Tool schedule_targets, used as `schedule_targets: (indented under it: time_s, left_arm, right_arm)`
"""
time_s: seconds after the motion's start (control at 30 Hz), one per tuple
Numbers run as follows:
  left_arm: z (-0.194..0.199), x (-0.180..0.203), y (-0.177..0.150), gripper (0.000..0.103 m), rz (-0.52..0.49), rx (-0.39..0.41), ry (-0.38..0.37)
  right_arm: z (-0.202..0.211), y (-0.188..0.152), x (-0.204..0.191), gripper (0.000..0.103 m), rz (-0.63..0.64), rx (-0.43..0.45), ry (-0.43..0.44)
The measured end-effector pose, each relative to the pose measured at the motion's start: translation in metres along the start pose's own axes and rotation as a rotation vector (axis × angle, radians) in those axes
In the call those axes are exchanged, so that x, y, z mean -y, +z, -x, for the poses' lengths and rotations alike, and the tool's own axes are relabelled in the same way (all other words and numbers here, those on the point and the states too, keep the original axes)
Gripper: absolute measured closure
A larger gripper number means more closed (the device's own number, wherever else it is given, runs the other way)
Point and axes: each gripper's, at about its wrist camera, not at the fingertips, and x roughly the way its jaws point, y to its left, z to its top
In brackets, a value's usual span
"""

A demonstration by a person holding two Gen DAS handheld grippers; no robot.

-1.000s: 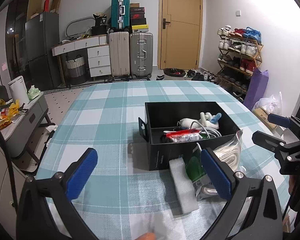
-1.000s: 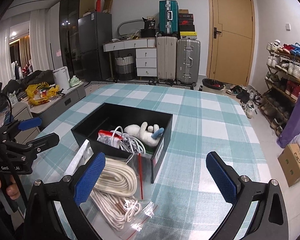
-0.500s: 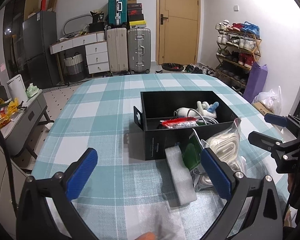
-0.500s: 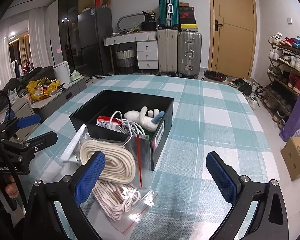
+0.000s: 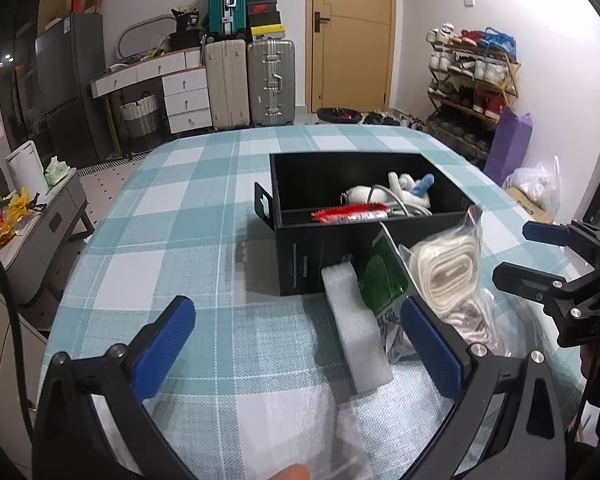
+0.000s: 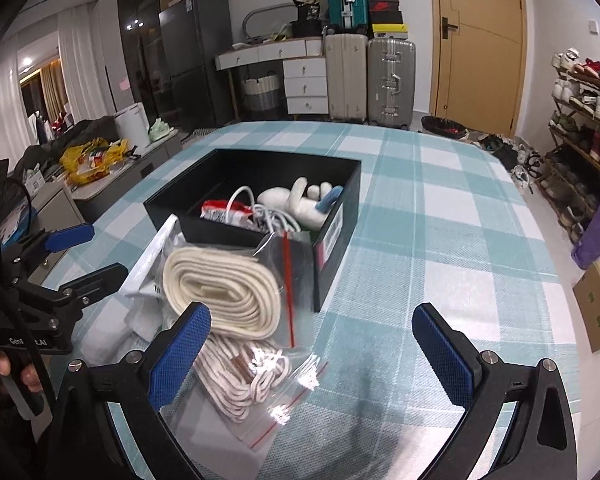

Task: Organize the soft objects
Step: 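Withdraw both grippers from the box toward the foam and rope bag, then grasp the white foam block with the left gripper while the right grasps the bagged coiled rope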

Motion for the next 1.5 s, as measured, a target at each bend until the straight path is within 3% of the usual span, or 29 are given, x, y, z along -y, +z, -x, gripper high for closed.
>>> schedule_targets:
  time_s: [0.5, 0.7, 1.07, 1.27, 1.5]
  left_arm:
    - [-0.02, 0.002, -0.009, 0.0, -0.007, -0.081, 0.016]
    - [-0.024, -0.004, -0.01, 0.0, 0.021, -0.098, -0.012]
    - [-0.033, 0.004, -0.009, 0.001, -0.006, -0.126, -0.033]
    - [-0.035, 0.01, -0.01, 0.025, -0.033, -0.145, -0.105]
    - [-0.03, 0.017, -0.014, 0.068, -0.049, -0.137, -0.214]
  right_arm:
    - [-0.007, -0.002, -0.009, 0.001, 0.011, -0.015, 0.027]
    - [-0.009, -0.003, -0.01, 0.001, 0.008, -0.02, 0.037]
    - [-0.026, 0.002, -0.02, 0.001, -0.018, -0.044, 0.124]
    - [-0.039, 0.004, -0.023, 0.001, -0.021, -0.063, 0.146]
    - [-0.046, 0.006, -0.03, 0.001, 0.0, -0.073, 0.142]
